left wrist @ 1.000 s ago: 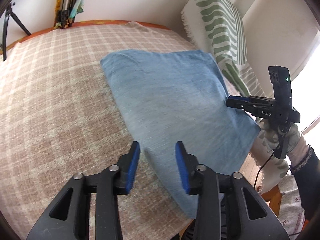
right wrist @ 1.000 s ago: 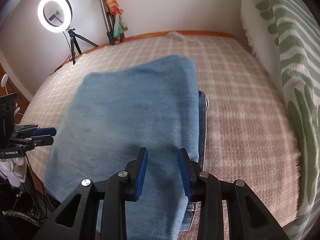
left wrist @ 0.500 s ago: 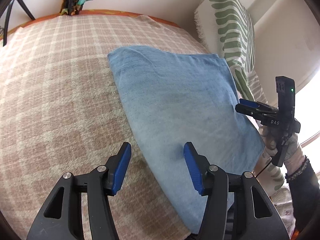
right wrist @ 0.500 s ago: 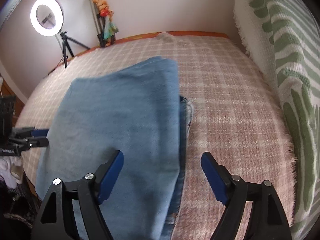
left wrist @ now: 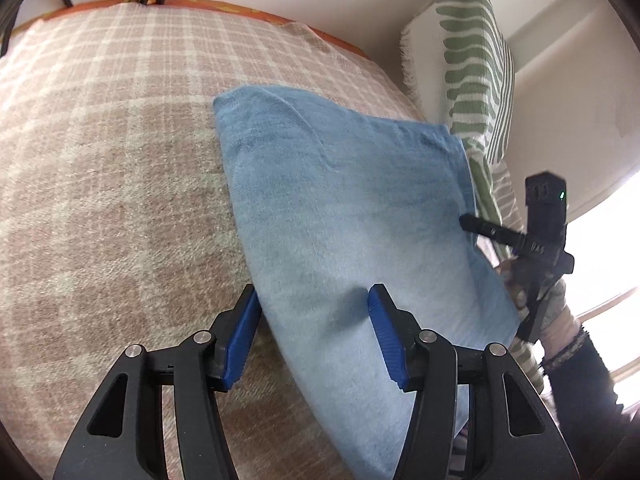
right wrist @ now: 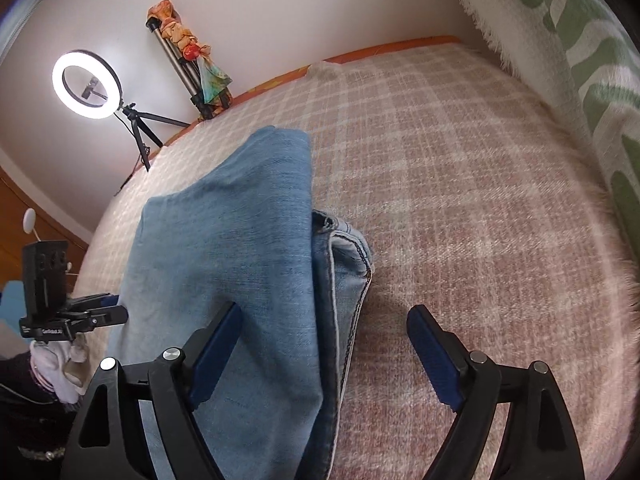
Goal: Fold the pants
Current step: 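Grasp the folded jeans bundle with the right gripper while the left gripper grasps it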
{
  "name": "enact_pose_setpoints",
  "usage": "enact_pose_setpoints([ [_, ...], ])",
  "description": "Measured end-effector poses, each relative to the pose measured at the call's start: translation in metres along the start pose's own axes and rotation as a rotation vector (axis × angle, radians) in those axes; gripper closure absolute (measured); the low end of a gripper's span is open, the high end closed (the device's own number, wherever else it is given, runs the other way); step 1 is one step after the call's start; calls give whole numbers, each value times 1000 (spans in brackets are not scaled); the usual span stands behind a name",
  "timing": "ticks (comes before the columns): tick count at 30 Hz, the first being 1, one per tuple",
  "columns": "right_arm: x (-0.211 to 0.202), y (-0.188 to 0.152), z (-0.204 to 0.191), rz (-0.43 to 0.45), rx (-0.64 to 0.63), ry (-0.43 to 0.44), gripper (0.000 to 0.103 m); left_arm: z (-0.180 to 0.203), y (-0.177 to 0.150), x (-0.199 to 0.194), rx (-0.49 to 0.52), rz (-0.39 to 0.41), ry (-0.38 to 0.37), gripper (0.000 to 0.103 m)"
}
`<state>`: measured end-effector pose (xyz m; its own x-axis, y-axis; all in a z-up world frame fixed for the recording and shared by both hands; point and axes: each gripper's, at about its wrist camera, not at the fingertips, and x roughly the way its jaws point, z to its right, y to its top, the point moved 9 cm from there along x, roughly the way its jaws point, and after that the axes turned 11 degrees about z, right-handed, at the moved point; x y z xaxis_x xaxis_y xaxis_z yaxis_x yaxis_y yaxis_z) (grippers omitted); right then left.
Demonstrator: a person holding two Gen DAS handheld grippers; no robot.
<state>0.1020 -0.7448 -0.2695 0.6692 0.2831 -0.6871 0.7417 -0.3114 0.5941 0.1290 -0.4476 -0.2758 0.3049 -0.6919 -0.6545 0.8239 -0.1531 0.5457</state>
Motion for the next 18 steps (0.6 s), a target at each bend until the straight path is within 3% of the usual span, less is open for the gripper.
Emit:
enact_pose_setpoints([
  [5, 1, -1, -5, 25, 10, 63, 15, 2, 3, 5, 13, 16, -12, 48],
  [9, 4, -5, -16, 3, 22, 152, 24, 6, 6, 9, 23, 24, -23, 48],
  [13, 8, -11, -29, -18, 22, 220, 25, 9, 7, 12, 42, 31, -13, 48],
  [18, 11, -13, -34, -23, -7, 199, 25, 18, 6, 16, 108, 30, 37, 48],
])
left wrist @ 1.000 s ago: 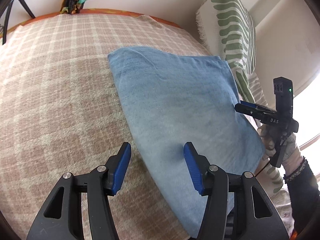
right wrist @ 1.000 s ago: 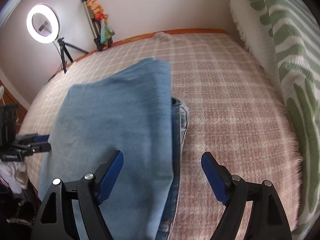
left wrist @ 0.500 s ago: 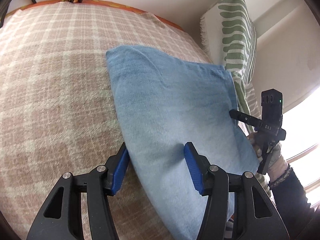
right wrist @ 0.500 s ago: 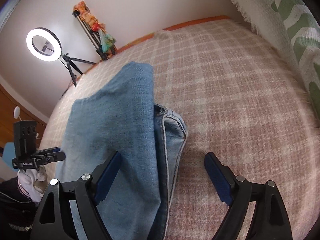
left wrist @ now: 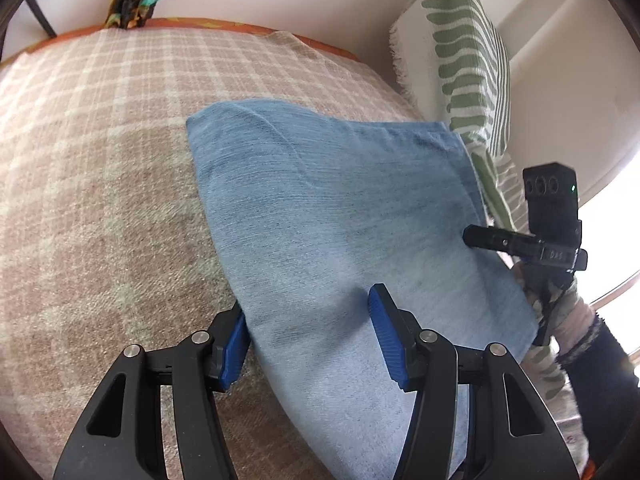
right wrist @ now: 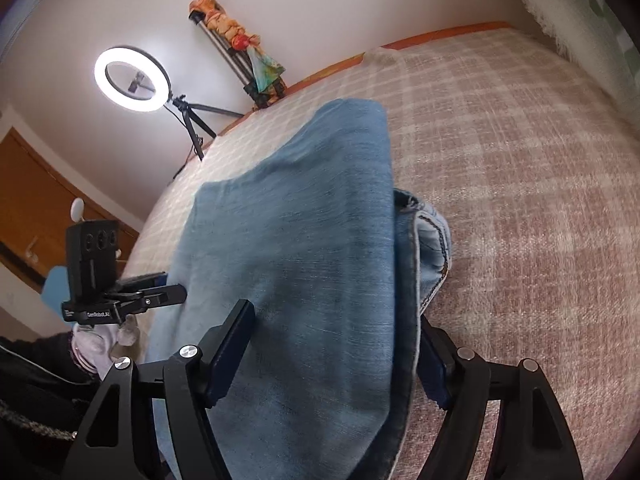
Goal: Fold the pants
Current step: 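Grasp the folded jeans bundle with the right gripper while the left gripper grasps it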
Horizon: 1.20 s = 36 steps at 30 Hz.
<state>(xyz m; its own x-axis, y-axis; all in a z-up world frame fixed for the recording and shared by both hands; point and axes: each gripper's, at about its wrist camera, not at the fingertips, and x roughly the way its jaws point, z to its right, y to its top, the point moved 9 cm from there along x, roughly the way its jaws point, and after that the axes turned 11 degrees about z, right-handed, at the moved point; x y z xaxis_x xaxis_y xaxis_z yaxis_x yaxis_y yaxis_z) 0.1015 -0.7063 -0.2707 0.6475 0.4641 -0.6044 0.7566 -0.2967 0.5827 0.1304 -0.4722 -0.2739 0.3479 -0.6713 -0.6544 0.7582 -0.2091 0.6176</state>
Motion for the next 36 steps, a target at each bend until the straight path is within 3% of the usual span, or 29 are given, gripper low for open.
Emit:
enact_pose_setpoints([
  [7, 8, 0, -5, -39, -37, -15, 15, -2, -2, 3, 36, 3, 25, 48],
  [15, 11, -5, -9, -51, -125, -57, 12, 0, 1, 9, 50, 6, 20, 48],
  [17, 10, -4, -7, -41, -124, -72, 17, 0, 0, 9, 50, 9, 15, 49],
  [19, 9, -5, -6, -37, -102, -57, 33, -1, 0, 9, 45, 10, 9, 51],
  [29, 11, -8, -11, -31, -94, -76, 50, 0, -1, 11, 63, 8, 3, 63],
  [36, 3, -4, -25, -19, -159, -153, 71, 4, 5, 5, 88, 30, 15, 78],
])
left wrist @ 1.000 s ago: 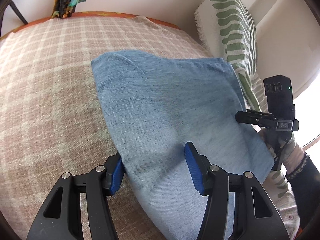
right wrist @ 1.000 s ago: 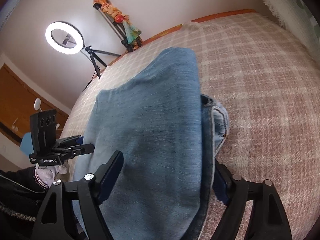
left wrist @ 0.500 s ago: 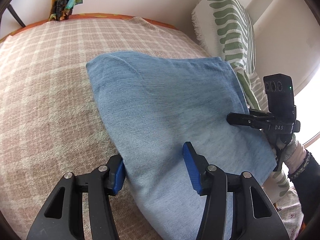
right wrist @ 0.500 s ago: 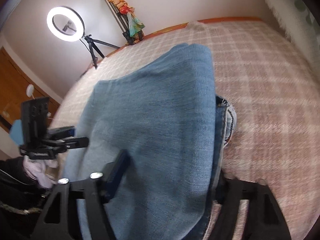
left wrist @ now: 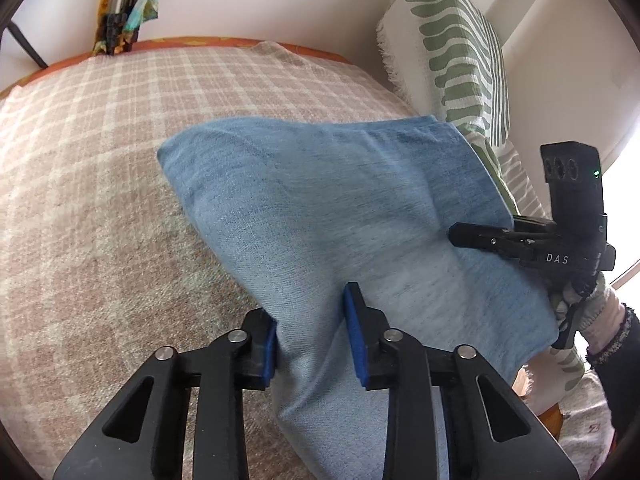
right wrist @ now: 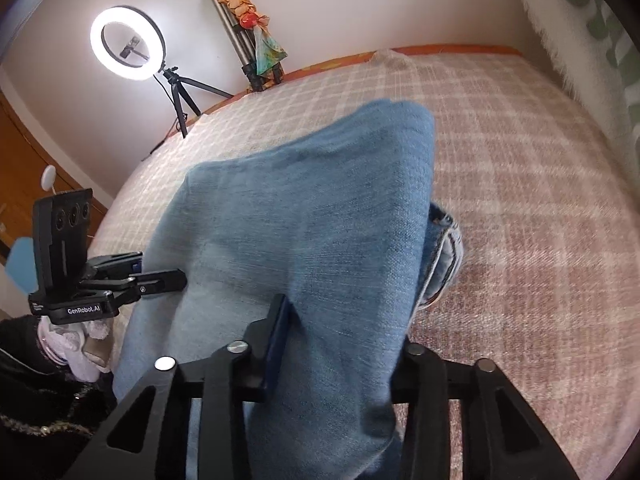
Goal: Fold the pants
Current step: 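Grasp the folded jeans bundle with the right gripper while the left gripper grasps it, then lift and carry the folded jeans with both grippers toward the pillow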
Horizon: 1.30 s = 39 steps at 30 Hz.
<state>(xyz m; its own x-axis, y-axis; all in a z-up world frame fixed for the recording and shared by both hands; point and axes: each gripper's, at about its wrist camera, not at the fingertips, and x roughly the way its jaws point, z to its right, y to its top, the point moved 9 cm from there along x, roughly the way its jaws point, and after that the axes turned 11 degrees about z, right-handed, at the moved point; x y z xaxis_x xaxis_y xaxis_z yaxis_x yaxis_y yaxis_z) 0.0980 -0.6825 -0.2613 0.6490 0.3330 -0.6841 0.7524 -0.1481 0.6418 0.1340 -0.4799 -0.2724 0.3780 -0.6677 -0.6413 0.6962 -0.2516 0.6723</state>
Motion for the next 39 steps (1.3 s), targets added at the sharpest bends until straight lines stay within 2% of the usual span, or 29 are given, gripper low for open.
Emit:
enact_pose_setpoints([
  [4, -7, 3, -8, 7, -43, -48, 78, -1, 4, -7, -1, 11, -6, 81],
  [8, -18, 9, -19, 33, -77, -78, 81, -2, 9, -17, -9, 29, -25, 86],
  [19, -42, 24, -46, 98, -96, -96, 84, 15, 25, -45, 15, 77, -86, 89],
  [26, -47, 34, -60, 132, -95, -91, 85, 16, 39, -52, 42, 99, -91, 89],
  [39, -48, 89, -76, 235, -118, -94, 85, 11, 93, -65, 112, 195, -64, 90],
])
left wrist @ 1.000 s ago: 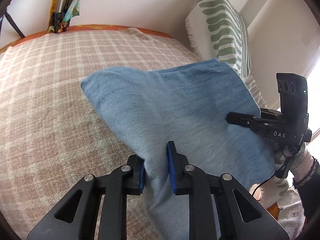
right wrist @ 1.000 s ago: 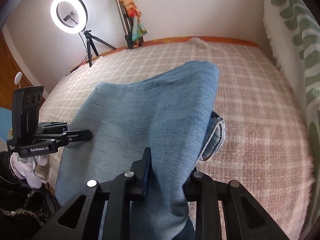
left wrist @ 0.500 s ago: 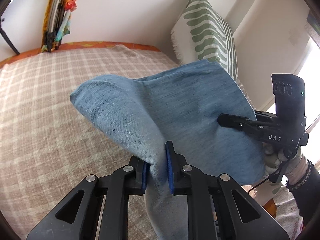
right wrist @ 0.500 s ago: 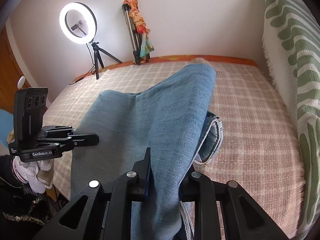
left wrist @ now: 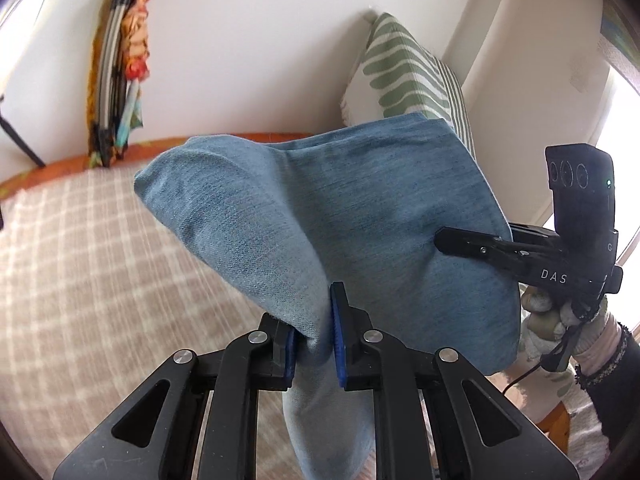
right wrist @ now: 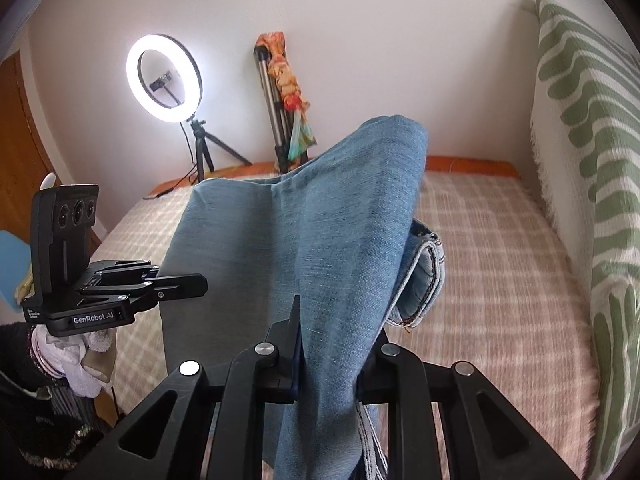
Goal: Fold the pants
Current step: 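Lift and carry the folded jeans with both grippers toward the pillow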
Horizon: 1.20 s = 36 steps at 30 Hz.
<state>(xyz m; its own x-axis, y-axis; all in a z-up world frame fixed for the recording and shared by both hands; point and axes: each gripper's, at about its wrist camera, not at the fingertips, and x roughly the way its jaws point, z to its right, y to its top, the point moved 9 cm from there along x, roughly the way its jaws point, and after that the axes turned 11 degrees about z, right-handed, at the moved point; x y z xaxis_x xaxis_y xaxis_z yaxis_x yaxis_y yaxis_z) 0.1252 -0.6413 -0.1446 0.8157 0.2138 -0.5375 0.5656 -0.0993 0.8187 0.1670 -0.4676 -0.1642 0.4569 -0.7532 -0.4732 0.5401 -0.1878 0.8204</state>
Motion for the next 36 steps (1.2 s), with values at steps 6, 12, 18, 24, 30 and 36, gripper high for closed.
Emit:
enact_pose_setpoints([
  [6, 18, 32, 3, 38, -17, -12, 86, -13, 33, 12, 19, 34, 18, 90],
  [12, 43, 70, 15, 77, -25, -31, 86, -27, 69, 30, 46, 71, 42, 90],
  [18, 80, 102, 29, 97, -32, -53, 86, -44, 103, 61, 51, 88, 67, 90],
  [24, 117, 137, 50, 119, -40, -85, 86, -62, 130, 90, 72, 116, 94, 91],
  [30, 157, 154, 66, 113, -58, -120, 86, -85, 141, 123, 45, 101, 122, 91],
  [36, 199, 151, 83, 82, -67, -141, 86, -105, 140, 154, 44, 75, 163, 91],
])
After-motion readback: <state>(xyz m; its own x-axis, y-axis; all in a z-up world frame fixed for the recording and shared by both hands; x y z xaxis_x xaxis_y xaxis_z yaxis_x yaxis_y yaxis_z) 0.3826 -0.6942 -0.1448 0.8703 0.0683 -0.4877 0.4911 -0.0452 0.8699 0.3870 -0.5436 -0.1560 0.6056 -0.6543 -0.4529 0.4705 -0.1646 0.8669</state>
